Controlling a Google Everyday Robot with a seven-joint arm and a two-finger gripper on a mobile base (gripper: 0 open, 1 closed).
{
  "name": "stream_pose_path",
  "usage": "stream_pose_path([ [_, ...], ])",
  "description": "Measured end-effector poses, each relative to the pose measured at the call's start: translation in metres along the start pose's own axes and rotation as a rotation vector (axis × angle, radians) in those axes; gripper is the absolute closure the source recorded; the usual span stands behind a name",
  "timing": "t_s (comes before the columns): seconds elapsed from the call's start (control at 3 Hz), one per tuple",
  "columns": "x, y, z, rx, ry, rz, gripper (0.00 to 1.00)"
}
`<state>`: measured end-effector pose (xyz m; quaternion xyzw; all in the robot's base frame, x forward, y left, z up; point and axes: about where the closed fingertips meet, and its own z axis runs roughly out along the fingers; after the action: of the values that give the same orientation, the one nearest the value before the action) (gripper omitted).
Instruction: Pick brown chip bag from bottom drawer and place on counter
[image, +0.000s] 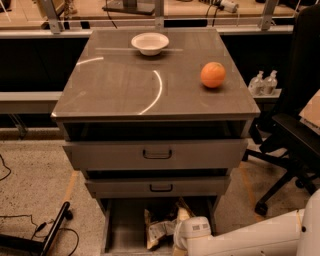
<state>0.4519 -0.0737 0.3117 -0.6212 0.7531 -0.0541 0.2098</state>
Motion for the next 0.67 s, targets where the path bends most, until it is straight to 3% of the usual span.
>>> stream_pose_path([
  [0.33,0.0,0.0,0.0,0.0,0.0,0.001,0.0],
  [0.67,-0.003,-0.008,0.02,-0.002,-0.056,0.022,0.0],
])
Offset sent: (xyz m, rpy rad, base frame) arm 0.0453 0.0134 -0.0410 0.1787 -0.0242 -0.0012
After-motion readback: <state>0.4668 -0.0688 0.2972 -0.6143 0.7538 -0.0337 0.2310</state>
